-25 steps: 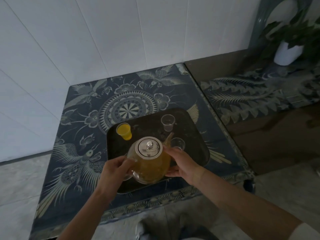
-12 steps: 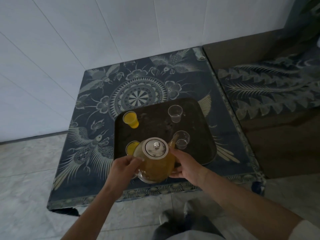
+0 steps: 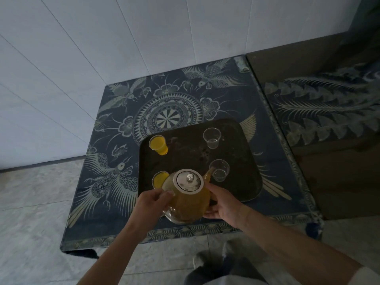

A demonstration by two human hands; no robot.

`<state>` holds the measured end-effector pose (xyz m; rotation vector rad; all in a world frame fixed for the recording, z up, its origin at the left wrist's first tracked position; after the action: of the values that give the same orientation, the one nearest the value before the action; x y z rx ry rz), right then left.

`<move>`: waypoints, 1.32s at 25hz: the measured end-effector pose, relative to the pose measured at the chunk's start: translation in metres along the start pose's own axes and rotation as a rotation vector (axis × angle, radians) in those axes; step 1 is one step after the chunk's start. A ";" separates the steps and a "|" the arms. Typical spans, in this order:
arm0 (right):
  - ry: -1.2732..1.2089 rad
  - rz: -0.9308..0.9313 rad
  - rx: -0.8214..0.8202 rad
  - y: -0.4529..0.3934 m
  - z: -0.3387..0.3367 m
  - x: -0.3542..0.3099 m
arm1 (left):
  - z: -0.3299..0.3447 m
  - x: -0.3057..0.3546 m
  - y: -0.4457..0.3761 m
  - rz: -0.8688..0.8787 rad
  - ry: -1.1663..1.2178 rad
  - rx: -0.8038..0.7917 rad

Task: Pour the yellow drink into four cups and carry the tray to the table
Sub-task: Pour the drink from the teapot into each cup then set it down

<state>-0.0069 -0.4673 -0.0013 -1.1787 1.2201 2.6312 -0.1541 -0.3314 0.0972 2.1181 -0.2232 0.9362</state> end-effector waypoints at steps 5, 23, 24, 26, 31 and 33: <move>-0.044 0.001 -0.030 -0.003 0.002 -0.002 | -0.002 0.010 -0.003 0.026 -0.067 0.026; -0.155 -0.010 -0.071 -0.007 0.004 0.005 | -0.006 0.024 -0.012 -0.005 -0.173 0.010; -0.156 -0.009 -0.073 -0.008 0.004 0.005 | -0.005 0.025 -0.012 -0.001 -0.182 0.015; -0.161 -0.006 -0.075 -0.009 0.003 0.006 | -0.005 0.027 -0.013 -0.005 -0.180 0.016; -0.166 -0.001 -0.073 -0.009 0.002 0.006 | -0.005 0.030 -0.013 -0.020 -0.194 0.000; -0.170 0.001 -0.071 -0.009 0.003 0.006 | -0.005 0.032 -0.011 -0.012 -0.210 0.013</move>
<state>-0.0103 -0.4608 -0.0103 -0.9392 1.1067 2.7304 -0.1293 -0.3155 0.1143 2.2272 -0.3112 0.7092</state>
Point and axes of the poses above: each hand's wrist, its own y-axis away from the middle knuckle, its own z-axis out of the palm, x = y × z, the point moved 3 cm from there along -y, towards the middle knuckle, and after that the axes turned 12 degrees about -z, right-handed, at the moved point
